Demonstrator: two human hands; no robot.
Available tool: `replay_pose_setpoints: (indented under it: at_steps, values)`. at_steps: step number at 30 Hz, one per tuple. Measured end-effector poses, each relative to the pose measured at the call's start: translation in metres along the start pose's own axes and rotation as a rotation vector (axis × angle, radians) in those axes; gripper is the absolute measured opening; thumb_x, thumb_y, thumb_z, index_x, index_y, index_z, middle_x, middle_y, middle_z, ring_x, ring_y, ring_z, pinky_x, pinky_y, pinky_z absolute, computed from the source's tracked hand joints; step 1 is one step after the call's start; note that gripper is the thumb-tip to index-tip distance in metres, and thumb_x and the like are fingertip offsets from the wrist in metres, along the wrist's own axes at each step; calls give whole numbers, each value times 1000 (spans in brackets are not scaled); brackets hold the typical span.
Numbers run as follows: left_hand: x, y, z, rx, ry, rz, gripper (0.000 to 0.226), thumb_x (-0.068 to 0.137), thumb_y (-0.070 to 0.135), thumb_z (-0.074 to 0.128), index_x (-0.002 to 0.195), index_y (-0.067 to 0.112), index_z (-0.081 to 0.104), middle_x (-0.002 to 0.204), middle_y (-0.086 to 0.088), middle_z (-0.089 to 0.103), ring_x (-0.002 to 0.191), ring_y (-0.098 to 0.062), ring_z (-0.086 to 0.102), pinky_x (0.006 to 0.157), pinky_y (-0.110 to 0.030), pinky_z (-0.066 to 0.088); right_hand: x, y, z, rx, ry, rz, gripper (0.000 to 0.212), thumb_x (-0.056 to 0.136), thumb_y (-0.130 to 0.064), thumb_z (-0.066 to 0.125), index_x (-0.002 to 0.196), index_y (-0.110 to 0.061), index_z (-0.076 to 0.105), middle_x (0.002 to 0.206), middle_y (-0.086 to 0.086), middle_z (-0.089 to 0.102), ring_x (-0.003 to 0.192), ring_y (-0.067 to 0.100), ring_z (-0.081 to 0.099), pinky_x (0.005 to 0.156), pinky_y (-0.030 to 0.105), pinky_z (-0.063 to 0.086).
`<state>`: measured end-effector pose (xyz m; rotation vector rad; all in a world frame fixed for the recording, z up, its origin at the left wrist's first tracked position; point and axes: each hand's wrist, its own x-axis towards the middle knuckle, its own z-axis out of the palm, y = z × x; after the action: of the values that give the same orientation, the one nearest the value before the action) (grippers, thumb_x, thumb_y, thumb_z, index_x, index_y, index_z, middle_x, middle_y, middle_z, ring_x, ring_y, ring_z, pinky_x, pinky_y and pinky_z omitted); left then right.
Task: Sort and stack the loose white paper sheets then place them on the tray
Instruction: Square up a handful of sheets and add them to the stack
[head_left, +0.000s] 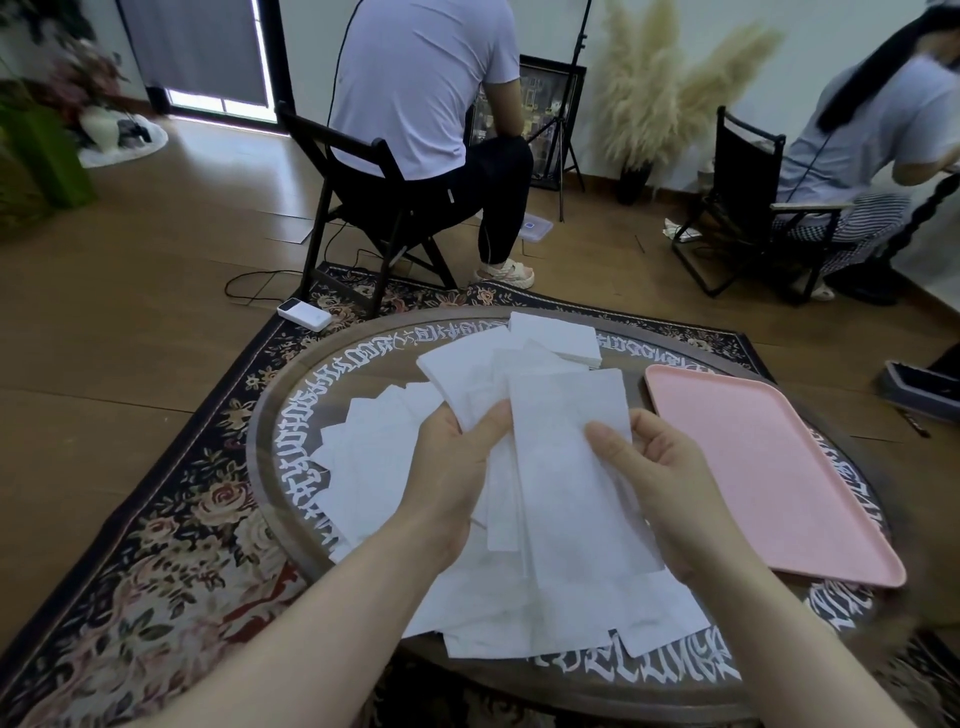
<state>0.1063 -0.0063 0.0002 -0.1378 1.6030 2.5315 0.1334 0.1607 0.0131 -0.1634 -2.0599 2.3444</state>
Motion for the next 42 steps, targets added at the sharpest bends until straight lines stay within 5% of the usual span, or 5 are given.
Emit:
replay_pose_setpoints:
  at_steps: [18, 28, 32, 35, 42]
  values:
    - [-1, 2, 0, -24, -16, -24, 18, 93, 23, 62, 105, 13, 70, 99, -3, 77, 93, -21, 73, 79, -35, 59, -1, 2, 1, -101, -7, -33, 16, 92, -18, 62, 105, -9, 64, 91, 11, 77, 78, 25, 75, 66, 36, 61]
    - [-2, 0, 0, 5, 6, 2, 21, 89, 4, 66, 109, 8, 68, 104, -7, 75, 98, -26, 72, 87, -42, 57, -1, 2, 2, -106, 17, -73, 14, 89, -15, 65, 100, -6, 62, 86, 7, 77, 74, 20, 74, 59, 27, 59]
    - [-1, -1, -2, 30, -19, -5, 17, 89, 1, 65, 104, 9, 69, 98, -5, 77, 89, -21, 74, 76, -32, 60, 1, -3, 3, -530, 217, -378, 31, 84, -16, 76, 109, -18, 59, 101, -6, 66, 92, 11, 60, 75, 23, 47]
    - [-3, -1, -3, 86, -85, -28, 17, 89, 0, 64, 99, 12, 71, 96, -6, 77, 87, -21, 74, 75, -32, 60, 0, -9, 4, -709, 163, -578, 32, 81, -17, 79, 108, -21, 63, 103, -12, 62, 100, 6, 53, 84, 18, 38]
    - [-8, 2, -3, 223, -215, -23, 22, 88, 2, 66, 108, 12, 71, 100, -6, 77, 93, -23, 73, 84, -36, 59, -1, -14, 2, -791, 76, -451, 27, 73, -32, 82, 93, -36, 64, 95, -17, 63, 103, 8, 51, 95, 49, 40]
